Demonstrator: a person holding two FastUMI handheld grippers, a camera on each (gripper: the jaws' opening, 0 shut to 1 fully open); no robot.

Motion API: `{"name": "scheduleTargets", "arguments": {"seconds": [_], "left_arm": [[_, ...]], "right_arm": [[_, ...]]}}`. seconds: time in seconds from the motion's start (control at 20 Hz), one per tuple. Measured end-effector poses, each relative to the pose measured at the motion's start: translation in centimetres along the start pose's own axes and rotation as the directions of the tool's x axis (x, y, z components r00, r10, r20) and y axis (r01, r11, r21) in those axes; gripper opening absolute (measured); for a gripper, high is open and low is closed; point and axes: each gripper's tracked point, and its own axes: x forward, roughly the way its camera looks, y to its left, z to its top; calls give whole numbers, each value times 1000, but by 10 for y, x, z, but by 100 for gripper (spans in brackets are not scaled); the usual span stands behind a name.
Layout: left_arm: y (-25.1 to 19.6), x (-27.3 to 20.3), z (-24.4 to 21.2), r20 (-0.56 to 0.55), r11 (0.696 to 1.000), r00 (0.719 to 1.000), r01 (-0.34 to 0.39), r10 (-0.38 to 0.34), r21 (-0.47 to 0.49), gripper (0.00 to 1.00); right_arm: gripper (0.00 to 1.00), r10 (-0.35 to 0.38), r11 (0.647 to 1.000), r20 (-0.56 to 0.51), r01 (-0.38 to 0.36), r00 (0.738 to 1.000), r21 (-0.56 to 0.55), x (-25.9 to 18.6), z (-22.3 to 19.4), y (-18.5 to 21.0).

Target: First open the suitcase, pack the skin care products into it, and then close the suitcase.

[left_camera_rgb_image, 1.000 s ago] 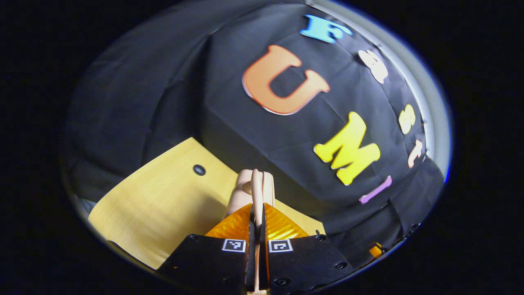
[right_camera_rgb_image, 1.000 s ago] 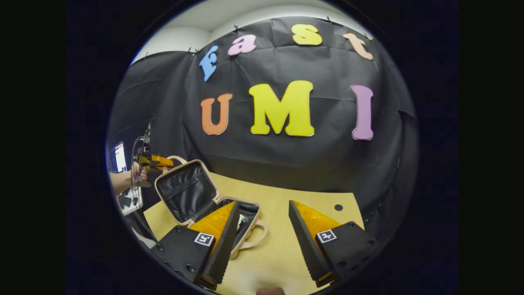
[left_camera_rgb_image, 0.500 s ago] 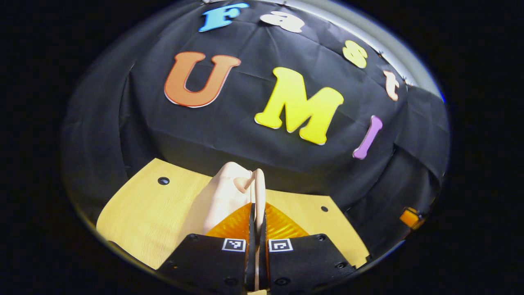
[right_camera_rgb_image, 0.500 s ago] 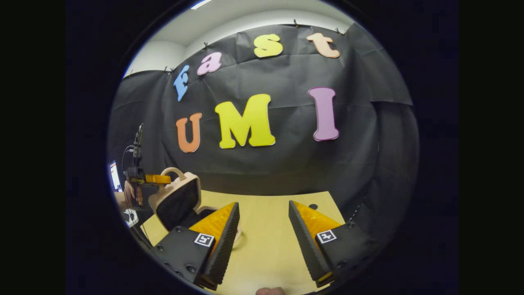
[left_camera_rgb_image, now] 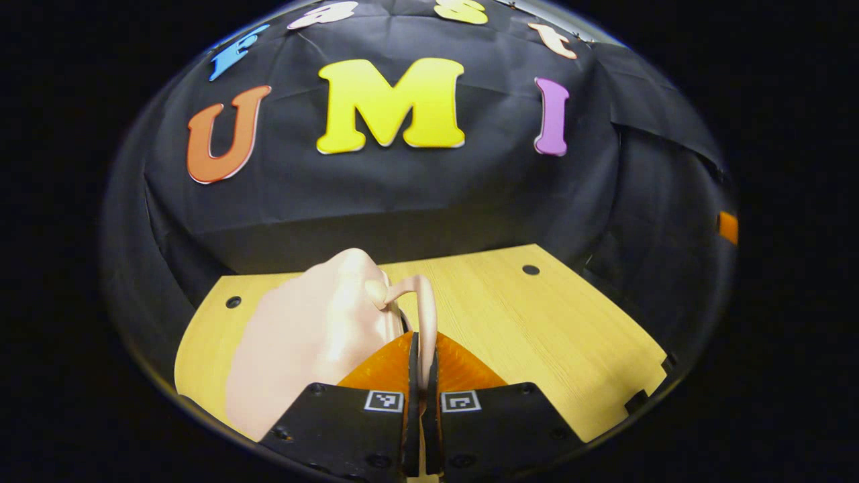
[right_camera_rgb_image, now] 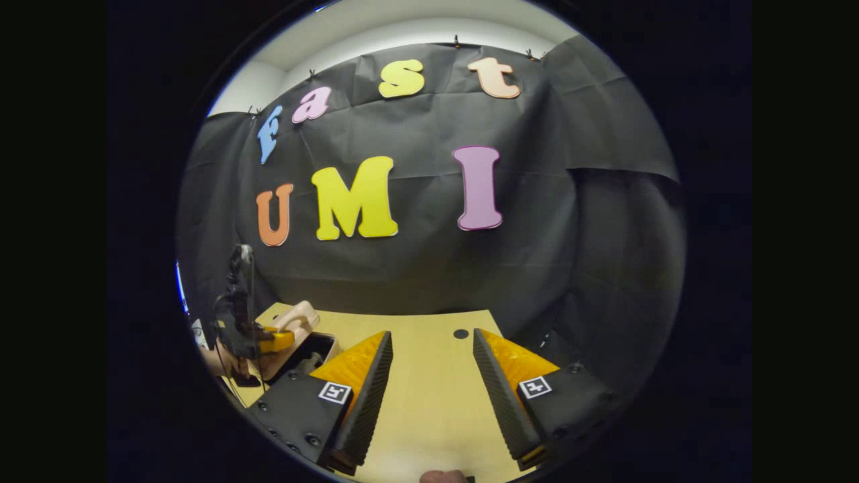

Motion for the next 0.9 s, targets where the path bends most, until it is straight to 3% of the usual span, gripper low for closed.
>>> {"name": "scheduleTargets", "arguments": {"seconds": [0.3, 0.6, 0.7, 0.8, 0.9], "left_arm": [[-21, 38, -53, -133, 997, 990, -49, 56, 54, 7], [-39, 49, -74, -189, 989, 976, -83, 105, 119, 10], [-43, 49, -74, -204, 993, 974, -80, 96, 87, 16], [-56, 46, -71, -209, 998, 976, -47, 55, 40, 31], [-60, 40, -71, -214, 999, 975, -54, 53, 1, 57]], "right_arm": [[73, -41, 999, -51, 42, 998, 4, -4, -14, -26], [73, -16, 1000, -76, 17, 997, 4, 4, -21, -25], [73, -4, 1000, -78, 4, 997, 0, 12, -26, -23], [73, 7, 1000, -80, -7, 997, 7, 17, -25, -22], [73, 23, 1000, -81, -22, 996, 12, 22, -24, -19]]}}
